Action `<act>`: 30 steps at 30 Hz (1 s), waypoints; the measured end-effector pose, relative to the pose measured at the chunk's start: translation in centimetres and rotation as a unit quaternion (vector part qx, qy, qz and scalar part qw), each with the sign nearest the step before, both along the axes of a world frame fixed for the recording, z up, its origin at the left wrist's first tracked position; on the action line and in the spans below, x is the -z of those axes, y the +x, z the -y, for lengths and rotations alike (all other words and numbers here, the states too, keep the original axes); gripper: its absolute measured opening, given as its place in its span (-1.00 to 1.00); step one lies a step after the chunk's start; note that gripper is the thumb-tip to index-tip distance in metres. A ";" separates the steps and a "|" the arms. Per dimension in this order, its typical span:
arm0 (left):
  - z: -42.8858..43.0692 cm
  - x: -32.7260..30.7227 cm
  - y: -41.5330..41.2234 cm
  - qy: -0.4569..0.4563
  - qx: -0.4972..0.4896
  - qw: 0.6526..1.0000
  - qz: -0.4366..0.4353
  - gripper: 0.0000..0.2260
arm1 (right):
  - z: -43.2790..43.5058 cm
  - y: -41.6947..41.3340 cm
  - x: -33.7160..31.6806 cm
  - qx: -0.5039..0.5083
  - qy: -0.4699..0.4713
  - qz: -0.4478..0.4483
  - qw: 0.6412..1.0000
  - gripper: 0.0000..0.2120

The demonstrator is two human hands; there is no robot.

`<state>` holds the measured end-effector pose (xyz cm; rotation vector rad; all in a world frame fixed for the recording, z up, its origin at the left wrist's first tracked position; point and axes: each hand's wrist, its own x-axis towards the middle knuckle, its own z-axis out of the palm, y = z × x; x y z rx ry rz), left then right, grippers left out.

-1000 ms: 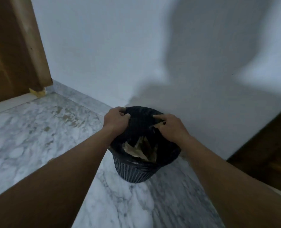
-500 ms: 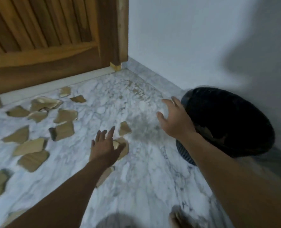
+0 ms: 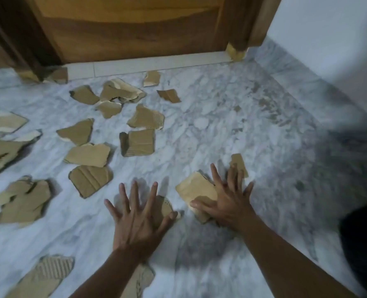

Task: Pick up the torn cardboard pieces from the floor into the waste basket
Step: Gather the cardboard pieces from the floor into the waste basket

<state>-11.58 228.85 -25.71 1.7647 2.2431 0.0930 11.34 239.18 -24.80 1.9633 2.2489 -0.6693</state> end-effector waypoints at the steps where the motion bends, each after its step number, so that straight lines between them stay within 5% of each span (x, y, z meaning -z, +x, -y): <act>1: -0.6 0.0 -1.5 0.011 -0.012 1.000 -0.010 -0.10 | -0.7 -1.5 0.5 -0.013 0.012 0.010 1.000 0.15; 7: -6.7 -0.9 -11.1 0.044 -0.049 0.998 -0.011 0.33 | -7.3 -9.6 1.3 -0.071 0.088 0.003 0.994 0.14; 15: -11.7 -0.5 -21.2 -0.114 -0.071 0.991 -0.010 0.22 | -15.0 -19.1 1.4 -0.144 0.061 -0.022 0.987 0.15; 20: -10.9 -1.2 -21.8 -0.045 -0.064 0.996 -0.031 0.16 | -17.7 -24.9 0.9 -0.175 0.036 0.045 0.983 0.17; 24: -9.8 -1.9 -22.2 -0.033 -0.126 0.990 -0.047 0.31 | -18.5 -26.3 0.2 -0.199 0.088 0.034 0.975 0.11; 30: -12.0 -1.2 -24.2 -0.059 -0.147 0.987 -0.020 0.32 | -20.5 -27.8 -1.3 -0.159 -0.025 0.062 0.985 0.39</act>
